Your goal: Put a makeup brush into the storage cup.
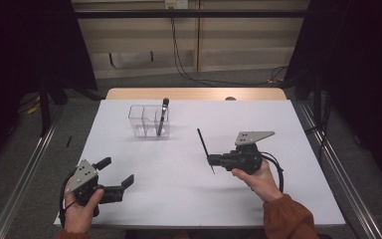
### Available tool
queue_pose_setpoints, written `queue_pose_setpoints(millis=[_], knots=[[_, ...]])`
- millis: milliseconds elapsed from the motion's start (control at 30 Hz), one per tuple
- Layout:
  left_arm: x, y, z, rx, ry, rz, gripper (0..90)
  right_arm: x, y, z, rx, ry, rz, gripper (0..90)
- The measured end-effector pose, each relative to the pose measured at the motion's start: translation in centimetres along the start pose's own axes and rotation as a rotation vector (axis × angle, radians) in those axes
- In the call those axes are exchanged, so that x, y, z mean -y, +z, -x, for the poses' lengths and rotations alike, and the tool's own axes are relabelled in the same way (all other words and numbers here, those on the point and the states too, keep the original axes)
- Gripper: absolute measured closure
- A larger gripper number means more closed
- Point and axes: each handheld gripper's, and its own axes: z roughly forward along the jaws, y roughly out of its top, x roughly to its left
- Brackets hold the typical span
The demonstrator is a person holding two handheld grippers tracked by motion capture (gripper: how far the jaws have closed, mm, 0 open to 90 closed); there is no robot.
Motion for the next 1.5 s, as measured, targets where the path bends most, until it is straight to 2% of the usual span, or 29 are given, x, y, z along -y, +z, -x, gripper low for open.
queue_pose_setpoints(millis=[233,500,700,867,900,1100,1167,1267,1433,1500], knots=[[-0.6,0.5,1.2,0.044,0.042,0.000,1.9,-0.2,1.8,-1.2,-0.049,-0.044,-0.082,86.8],[-1.0,0.9,1.9,0.098,0.060,-0.011,1.8,-0.8,2.7,-1.8,-0.079,-0.082,-0.125,86.9],[-1.4,1.0,2.3,0.137,0.067,-0.042,1.8,-1.4,3.3,-2.4,-0.060,-0.139,-0.233,86.9],[-1.8,1.1,2.6,0.165,0.087,-0.048,2.0,-1.8,3.8,-2.8,-0.051,-0.182,-0.317,86.8],[-1.8,1.1,2.7,0.160,0.090,-0.059,2.1,-2.0,3.8,-2.9,-0.049,-0.188,-0.330,86.9],[-2.0,1.6,3.0,0.203,0.120,-0.086,2.0,-3.0,4.1,-3.0,-0.039,-0.227,-0.381,86.9],[-2.3,1.8,3.1,0.233,0.139,-0.104,2.2,-3.3,4.2,-3.1,-0.034,-0.247,-0.405,86.9],[-2.8,2.0,3.2,0.251,0.158,-0.137,3.6,-3.6,4.6,-3.2,-0.037,-0.275,-0.456,86.8],[-3.8,2.4,3.3,0.262,0.198,-0.167,4.4,-3.9,5.1,-3.3,-0.047,-0.301,-0.514,86.8],[-4.1,2.6,3.3,0.263,0.202,-0.175,4.3,-3.9,5.3,-3.2,-0.047,-0.308,-0.532,86.8]])
